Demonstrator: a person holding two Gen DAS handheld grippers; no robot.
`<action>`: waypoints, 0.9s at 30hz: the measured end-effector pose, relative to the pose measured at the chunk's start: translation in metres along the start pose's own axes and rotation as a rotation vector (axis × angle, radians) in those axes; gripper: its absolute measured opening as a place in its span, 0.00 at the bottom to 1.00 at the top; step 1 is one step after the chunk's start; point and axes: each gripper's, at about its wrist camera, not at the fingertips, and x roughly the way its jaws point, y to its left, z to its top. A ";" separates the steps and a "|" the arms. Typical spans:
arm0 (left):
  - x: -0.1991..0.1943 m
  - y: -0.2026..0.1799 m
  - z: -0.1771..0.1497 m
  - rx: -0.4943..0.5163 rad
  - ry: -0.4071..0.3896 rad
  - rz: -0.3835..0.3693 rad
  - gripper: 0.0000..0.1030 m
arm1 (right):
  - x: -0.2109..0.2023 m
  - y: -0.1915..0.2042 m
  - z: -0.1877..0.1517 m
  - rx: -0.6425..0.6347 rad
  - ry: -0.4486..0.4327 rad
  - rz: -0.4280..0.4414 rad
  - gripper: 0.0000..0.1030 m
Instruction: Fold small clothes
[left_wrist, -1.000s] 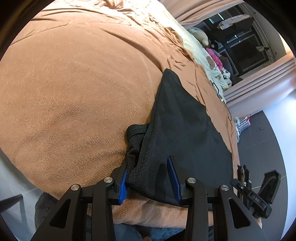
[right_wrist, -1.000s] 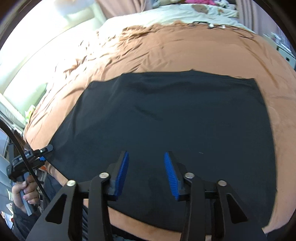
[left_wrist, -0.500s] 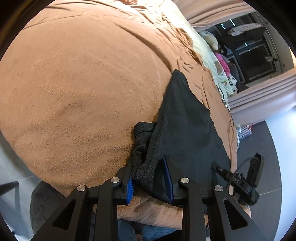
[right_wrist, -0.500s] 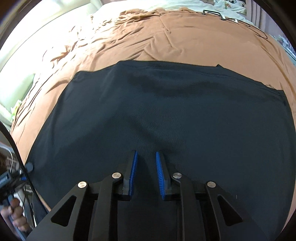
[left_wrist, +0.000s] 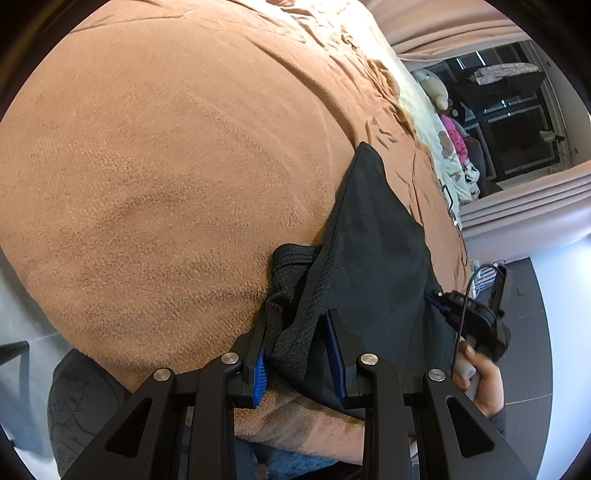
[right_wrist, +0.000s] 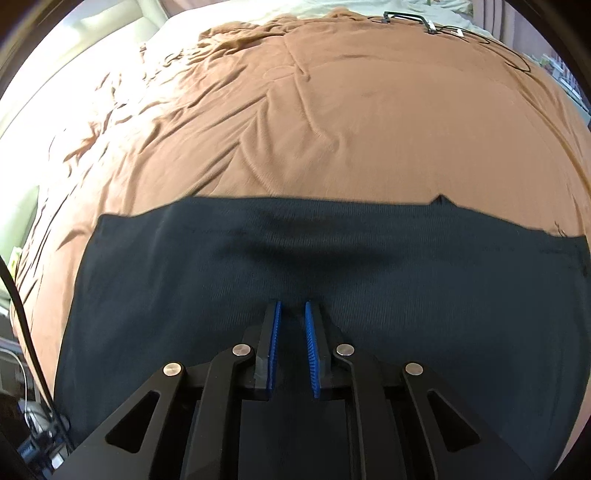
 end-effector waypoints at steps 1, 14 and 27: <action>0.001 -0.001 0.001 -0.003 0.001 -0.001 0.28 | 0.002 0.000 0.002 0.000 0.000 -0.003 0.10; 0.004 0.001 0.004 0.004 0.019 -0.012 0.28 | 0.019 -0.004 0.042 0.052 0.008 -0.031 0.06; -0.006 -0.013 0.007 0.016 0.041 -0.111 0.06 | -0.032 -0.008 -0.022 0.005 0.053 0.065 0.06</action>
